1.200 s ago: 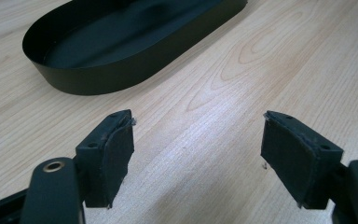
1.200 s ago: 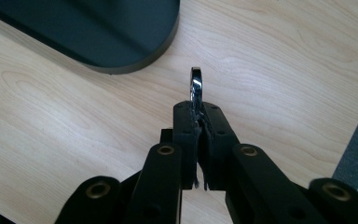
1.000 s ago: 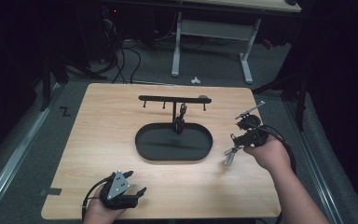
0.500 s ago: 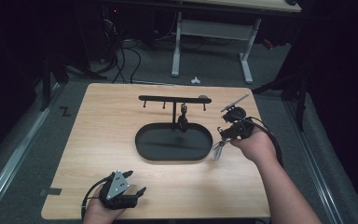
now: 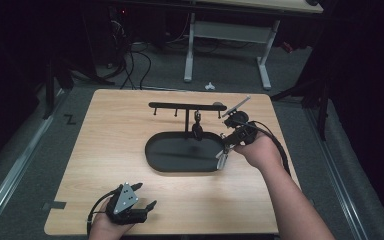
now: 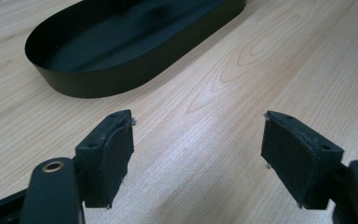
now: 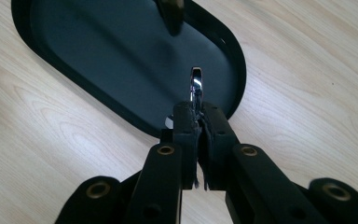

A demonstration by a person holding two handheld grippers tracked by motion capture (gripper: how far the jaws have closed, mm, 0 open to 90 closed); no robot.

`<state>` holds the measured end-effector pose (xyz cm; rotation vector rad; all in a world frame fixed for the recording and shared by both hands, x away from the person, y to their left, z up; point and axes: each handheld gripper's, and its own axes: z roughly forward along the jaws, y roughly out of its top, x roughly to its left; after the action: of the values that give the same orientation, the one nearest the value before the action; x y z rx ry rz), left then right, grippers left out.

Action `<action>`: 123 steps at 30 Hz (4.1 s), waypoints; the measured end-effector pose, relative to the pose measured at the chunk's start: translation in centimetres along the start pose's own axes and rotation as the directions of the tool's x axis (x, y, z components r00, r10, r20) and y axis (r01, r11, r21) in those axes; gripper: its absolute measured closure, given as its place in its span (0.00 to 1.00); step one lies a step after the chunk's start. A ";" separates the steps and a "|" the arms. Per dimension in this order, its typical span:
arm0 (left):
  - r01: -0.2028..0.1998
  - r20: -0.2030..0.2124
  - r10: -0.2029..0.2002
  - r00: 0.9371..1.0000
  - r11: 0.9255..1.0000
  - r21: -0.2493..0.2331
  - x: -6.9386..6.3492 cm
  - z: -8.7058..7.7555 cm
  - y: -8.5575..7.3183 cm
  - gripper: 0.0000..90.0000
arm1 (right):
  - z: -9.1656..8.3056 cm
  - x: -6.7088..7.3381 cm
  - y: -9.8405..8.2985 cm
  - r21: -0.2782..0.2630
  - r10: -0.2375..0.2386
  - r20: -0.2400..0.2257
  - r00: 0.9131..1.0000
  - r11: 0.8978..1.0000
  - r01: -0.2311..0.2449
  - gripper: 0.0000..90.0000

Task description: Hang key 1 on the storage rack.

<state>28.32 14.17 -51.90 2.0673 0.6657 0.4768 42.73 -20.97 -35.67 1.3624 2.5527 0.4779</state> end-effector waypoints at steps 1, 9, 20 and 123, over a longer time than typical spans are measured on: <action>0.001 0.001 -0.001 1.000 1.000 0.000 0.0 0.0 0.0 0.29 | 0.0 0.1 0.1 0.003 0.004 -0.003 1.000 1.000 -0.004 0.96; -0.001 -0.001 0.001 1.000 1.000 -0.001 -0.1 0.1 0.0 0.28 | -1.0 0.0 1.7 -0.032 0.002 0.002 1.000 0.999 -0.002 0.96; 0.005 0.001 -0.005 1.000 1.000 0.000 0.1 -0.1 -0.1 0.28 | -1.7 -0.2 3.5 -0.051 0.018 0.007 1.000 0.999 -0.017 0.96; 0.004 0.019 -0.005 1.000 0.999 0.039 -0.1 1.0 -0.1 0.28 | 6.3 -0.9 -13.1 -0.295 0.087 0.027 0.996 0.953 -0.075 0.21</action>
<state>28.80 13.50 -52.54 2.1038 0.6730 0.4440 35.31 -27.39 -46.42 1.3542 2.2865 0.8012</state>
